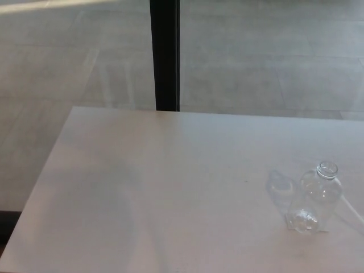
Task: The robot uses its right hand to grab and lift the lid of the spray bottle kept in the middle of the desk and places the lid on the right side of the bottle
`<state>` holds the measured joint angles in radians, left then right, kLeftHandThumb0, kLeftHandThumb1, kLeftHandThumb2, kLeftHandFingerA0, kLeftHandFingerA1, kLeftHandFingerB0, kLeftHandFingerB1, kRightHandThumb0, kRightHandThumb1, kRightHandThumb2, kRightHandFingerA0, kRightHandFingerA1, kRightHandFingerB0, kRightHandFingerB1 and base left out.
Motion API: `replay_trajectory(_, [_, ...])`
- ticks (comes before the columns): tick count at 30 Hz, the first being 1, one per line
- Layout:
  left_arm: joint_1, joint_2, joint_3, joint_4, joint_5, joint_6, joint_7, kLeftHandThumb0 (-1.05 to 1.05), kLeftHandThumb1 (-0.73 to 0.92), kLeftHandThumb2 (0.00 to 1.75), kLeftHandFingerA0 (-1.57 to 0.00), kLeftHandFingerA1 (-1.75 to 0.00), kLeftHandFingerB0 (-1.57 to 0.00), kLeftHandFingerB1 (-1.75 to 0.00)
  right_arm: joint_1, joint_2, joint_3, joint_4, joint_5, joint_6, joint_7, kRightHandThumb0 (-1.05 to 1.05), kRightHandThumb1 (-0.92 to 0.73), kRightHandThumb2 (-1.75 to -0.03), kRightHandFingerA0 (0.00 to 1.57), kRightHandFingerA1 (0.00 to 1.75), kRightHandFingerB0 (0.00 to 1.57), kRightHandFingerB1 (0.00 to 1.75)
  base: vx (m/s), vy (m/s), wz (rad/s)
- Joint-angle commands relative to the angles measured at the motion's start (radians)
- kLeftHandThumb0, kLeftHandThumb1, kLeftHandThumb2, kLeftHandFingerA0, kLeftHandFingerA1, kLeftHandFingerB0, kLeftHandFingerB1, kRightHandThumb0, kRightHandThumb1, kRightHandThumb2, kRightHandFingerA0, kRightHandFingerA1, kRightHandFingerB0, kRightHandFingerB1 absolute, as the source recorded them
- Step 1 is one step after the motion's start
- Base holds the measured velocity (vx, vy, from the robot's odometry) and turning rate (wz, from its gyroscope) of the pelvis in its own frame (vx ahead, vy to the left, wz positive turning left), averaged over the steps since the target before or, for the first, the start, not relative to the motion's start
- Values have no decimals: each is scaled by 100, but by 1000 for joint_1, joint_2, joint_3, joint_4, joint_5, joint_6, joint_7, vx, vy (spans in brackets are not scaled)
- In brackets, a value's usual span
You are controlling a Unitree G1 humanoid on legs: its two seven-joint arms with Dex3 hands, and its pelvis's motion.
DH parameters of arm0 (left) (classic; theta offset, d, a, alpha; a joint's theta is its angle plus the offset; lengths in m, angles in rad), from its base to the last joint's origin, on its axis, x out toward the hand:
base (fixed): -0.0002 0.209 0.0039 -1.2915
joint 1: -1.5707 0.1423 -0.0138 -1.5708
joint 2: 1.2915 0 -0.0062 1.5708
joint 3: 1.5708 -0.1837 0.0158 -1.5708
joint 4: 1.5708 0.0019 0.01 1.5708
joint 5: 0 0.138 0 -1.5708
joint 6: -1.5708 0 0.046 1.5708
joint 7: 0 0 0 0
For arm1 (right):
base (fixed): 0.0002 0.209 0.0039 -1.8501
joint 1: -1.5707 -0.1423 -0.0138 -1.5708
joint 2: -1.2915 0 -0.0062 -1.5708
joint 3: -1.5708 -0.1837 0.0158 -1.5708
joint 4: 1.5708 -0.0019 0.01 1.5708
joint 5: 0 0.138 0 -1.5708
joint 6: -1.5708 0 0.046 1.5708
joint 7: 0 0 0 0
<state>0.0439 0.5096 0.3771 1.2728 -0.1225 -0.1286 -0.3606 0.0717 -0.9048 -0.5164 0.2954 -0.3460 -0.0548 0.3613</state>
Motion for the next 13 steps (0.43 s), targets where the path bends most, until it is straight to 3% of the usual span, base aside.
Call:
replay_trajectory(1, [4, 8, -10, 5, 6, -23, 14, -87, 89, 67, -59, -49, -42, -39, -12, 287, -369, 149, 391, 224, -153, -50, -61, -61, 3, 21, 16, 27, 0, 0, 0])
replay_trajectory(2, [-1, 10, -6, 12, 2, -17, 6, -85, 68, 111, -49, -58, -33, -50, -55, 376, -446, 225, 478, 208, -229, -47, -65, -61, 8, 32, 15, 27, 0, 0, 0])
replay_trajectory(3, [-1, 10, -5, 11, 1, -18, 5, -88, 88, 67, -56, -48, -41, -39, -68, 400, -474, 251, 499, 214, -247, -43, -69, -62, 6, 31, 13, 26, 0, 0, 0])
replay_trajectory(5, [1, 10, -2, 8, -3, -24, 1, -89, 88, 67, -55, -49, -41, -39, -105, 446, -543, 329, 555, 227, -292, -42, -69, -62, 8, 32, 13, 27, 0, 0, 0])
replay_trajectory(7, [1, 11, 1, 4, -6, -17, 7, -88, 87, 66, -57, -49, -41, -39, -133, 480, -593, 435, 597, 227, -324, -41, -76, -63, 0, 34, 9, 27, 0, 0, 0])
replay_trajectory(8, [0, 13, 0, 6, -4, -17, 8, -88, 87, 67, -58, -47, -41, -38, -135, 487, -614, 490, 608, 211, -336, -28, -69, -114, 3, 55, 0, 50, 0, 0, 0])
replay_trajectory(9, [-2, 16, -2, 8, -2, -17, 10, -87, 88, 66, -57, -48, -42, -39, -130, 505, -648, 567, 637, 190, -344, -41, -75, -62, 0, 41, 8, 30, 0, 0, 0])
replay_trajectory(13, [-2, 23, 1, 8, -3, -20, 10, -86, 88, 66, -57, -48, -41, -39, -110, 531, -653, 566, 632, 195, -319, -42, -75, -63, 0, 35, 7, 26, 0, 0, 0])
